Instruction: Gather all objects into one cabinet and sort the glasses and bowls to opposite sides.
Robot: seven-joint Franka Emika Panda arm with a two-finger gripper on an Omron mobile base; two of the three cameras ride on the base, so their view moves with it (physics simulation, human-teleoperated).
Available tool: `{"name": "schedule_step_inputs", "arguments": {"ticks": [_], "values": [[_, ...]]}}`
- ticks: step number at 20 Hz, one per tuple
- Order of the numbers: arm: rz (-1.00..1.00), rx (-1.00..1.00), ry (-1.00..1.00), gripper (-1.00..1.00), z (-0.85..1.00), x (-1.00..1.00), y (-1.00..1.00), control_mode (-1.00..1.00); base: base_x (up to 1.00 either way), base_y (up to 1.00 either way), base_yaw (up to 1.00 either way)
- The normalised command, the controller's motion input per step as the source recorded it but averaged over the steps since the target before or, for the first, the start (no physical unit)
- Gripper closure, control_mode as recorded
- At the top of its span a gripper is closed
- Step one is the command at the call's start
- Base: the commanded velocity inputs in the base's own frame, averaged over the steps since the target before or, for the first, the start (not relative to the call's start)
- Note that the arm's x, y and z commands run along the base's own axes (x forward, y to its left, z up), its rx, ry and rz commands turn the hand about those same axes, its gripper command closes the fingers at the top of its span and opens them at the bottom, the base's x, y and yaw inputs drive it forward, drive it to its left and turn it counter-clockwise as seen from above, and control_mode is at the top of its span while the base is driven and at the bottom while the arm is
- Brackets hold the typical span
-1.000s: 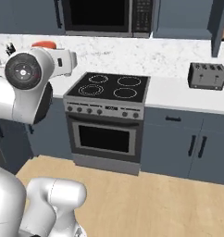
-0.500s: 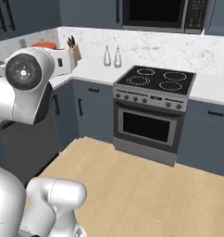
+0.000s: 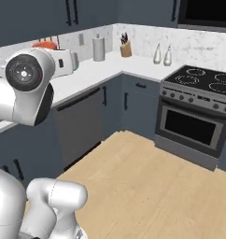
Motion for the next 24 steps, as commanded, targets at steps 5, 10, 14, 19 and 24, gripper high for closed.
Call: {"name": "schedule_step_inputs", "arguments": {"ticks": [5,10,14,19,24], "values": [[0.0,0.0,0.0,1.0,0.0,0.0,0.0,1.0,-0.59,0.42,0.38],[0.0,0.0,0.0,1.0,0.0,0.0,0.0,1.0,-0.48,0.52,0.31],[0.0,0.0,0.0,1.0,0.0,0.0,0.0,1.0,-0.47,0.79,0.24],[0.0,0.0,0.0,1.0,0.0,0.0,0.0,1.0,-0.5,0.8,0.23],[0.0,0.0,0.0,1.0,0.0,0.0,0.0,1.0,-0.31,0.62,0.26]]}}
